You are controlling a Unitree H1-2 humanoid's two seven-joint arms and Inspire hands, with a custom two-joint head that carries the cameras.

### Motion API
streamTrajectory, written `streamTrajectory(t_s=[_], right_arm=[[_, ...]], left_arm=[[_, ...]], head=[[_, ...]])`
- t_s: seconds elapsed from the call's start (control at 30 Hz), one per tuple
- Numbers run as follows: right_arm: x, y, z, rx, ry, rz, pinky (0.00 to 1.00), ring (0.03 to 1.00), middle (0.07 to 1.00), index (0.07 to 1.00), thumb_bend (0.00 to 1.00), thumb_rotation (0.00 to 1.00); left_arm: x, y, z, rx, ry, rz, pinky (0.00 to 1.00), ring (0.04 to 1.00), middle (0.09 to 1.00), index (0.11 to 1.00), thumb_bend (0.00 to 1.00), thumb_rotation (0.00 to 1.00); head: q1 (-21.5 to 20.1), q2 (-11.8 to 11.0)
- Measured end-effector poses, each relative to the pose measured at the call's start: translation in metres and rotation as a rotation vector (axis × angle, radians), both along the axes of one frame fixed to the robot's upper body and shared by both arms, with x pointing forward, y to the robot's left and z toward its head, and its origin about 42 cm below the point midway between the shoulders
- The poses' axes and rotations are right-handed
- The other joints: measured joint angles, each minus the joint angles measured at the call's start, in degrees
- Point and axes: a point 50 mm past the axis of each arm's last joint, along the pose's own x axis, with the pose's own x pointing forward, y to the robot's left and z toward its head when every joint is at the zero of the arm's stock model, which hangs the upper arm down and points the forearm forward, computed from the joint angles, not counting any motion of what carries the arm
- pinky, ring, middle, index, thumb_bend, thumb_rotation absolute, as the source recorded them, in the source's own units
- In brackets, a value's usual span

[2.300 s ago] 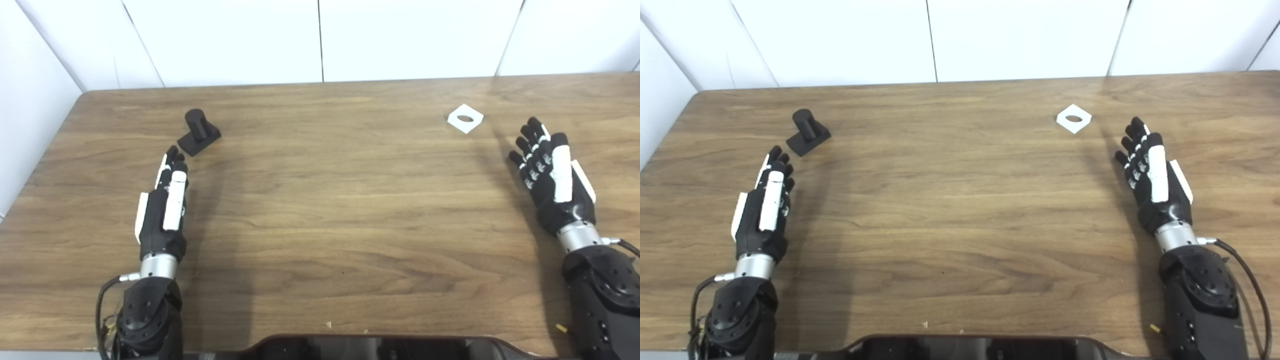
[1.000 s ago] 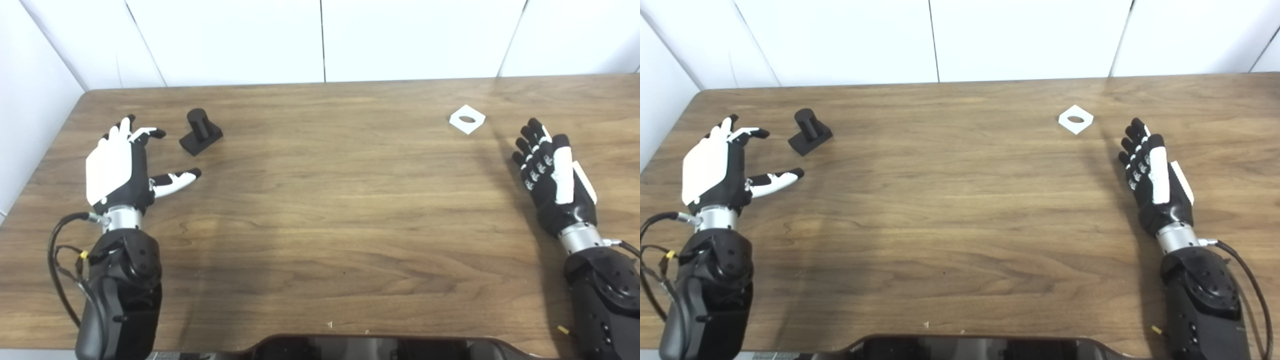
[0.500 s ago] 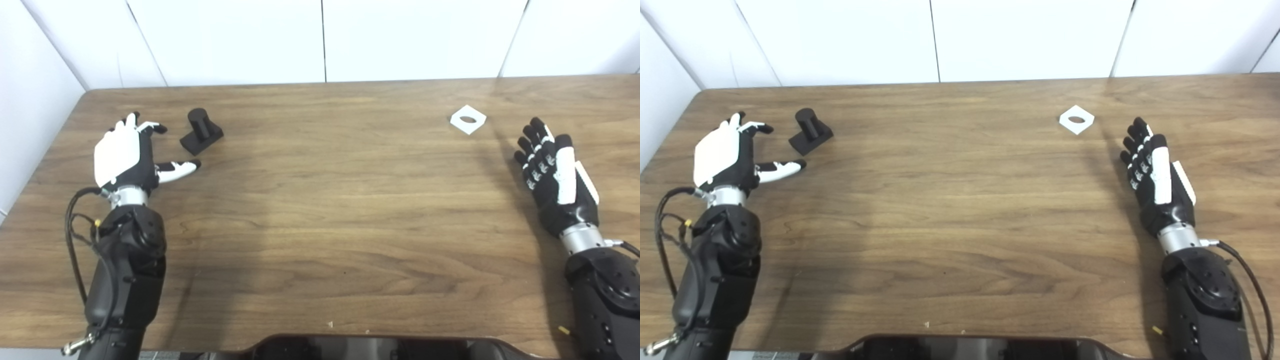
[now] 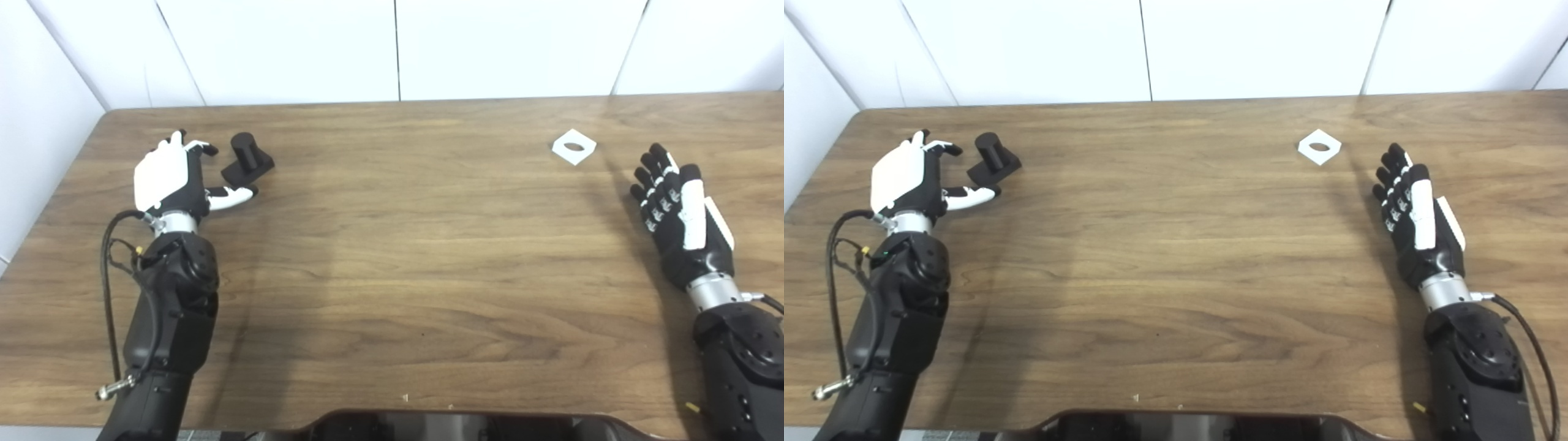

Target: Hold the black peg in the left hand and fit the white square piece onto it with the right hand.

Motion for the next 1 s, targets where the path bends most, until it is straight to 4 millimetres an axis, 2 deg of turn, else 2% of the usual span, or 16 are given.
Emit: streamTrajectory(t_s=[0.17, 0.3, 0.57, 0.77, 1.0], right_arm=[[-0.001, 0.0, 0.001, 0.0, -0.002, 0.0, 1.0, 1.0, 1.0, 1.0, 0.59, 1.0], [-0.001, 0.0, 0.001, -0.001, -0.004, 0.0, 1.0, 1.0, 1.0, 1.0, 0.57, 1.0], [-0.004, -0.001, 0.001, -0.004, -0.004, -0.001, 1.0, 1.0, 1.0, 1.0, 0.57, 1.0], [-0.006, -0.002, 0.001, -0.005, -0.003, -0.003, 1.0, 1.0, 1.0, 1.0, 0.56, 1.0], [-0.008, -0.003, 0.0, -0.007, -0.001, -0.005, 1.0, 1.0, 1.0, 1.0, 0.57, 1.0]], left_arm=[[0.014, -0.003, -0.001, -0.014, 0.021, -0.008, 1.0, 1.0, 1.0, 0.76, 0.79, 0.36], [0.02, -0.006, -0.007, -0.004, 0.052, -0.021, 1.0, 1.0, 1.0, 0.755, 0.8, 0.38], [0.03, -0.005, -0.016, 0.029, 0.079, -0.024, 1.0, 1.0, 1.0, 0.744, 0.8, 0.36], [0.042, -0.006, -0.014, 0.039, 0.083, -0.035, 1.0, 1.0, 1.0, 0.741, 0.81, 0.35], [0.045, -0.006, -0.016, 0.045, 0.083, -0.034, 1.0, 1.0, 1.0, 0.737, 0.8, 0.36]], head=[[-0.35, -0.18], [-0.88, -0.53], [-1.15, -0.88], [-1.5, -1.14], [-2.02, -1.5]])
